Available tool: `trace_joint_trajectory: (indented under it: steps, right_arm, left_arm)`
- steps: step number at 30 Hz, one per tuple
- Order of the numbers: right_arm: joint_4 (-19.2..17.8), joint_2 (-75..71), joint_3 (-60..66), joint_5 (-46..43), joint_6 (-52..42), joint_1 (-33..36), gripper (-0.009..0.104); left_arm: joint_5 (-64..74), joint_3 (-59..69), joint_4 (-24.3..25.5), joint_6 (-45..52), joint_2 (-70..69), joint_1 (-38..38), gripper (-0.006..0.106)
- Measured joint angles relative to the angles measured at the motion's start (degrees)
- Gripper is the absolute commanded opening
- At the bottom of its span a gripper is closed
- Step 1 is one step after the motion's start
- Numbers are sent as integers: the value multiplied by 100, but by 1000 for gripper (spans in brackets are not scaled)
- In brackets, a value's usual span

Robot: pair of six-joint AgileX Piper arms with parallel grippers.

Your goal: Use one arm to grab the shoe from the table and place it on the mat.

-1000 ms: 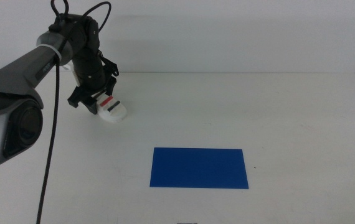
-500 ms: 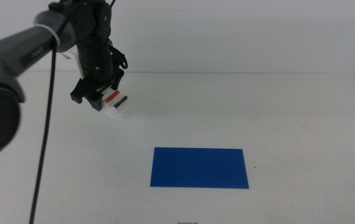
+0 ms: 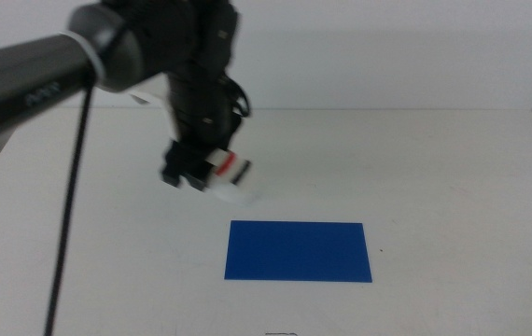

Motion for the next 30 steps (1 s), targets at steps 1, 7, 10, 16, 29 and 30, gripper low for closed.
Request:
trace_joint_trajectory:
  steps: [1, 7, 10, 16, 29, 30]
  right_arm:
    - [0, 0, 0, 0, 0, 0, 94]
    - [0, 0, 0, 0, 0, 0, 94]
    - [0, 0, 0, 0, 0, 0, 94]
    - [0, 0, 0, 0, 0, 0, 94]
    - [0, 0, 0, 0, 0, 0, 94]
    - [0, 0, 0, 0, 0, 0, 94]
  left_arm:
    - [0, 0, 6, -158, 6, -127, -2]
    - [-35, 0, -103, -1024, 306, -806, -2]
    - [-261, 1, -255, -1292, 620, -1014, -2]
    - [-518, -216, -568, -1385, 1245, -1196, -2]
    - [-94, -819, -619, -415, 1630, -1266, -2]
    - [-94, -819, -619, -179, 1630, -1266, -2]
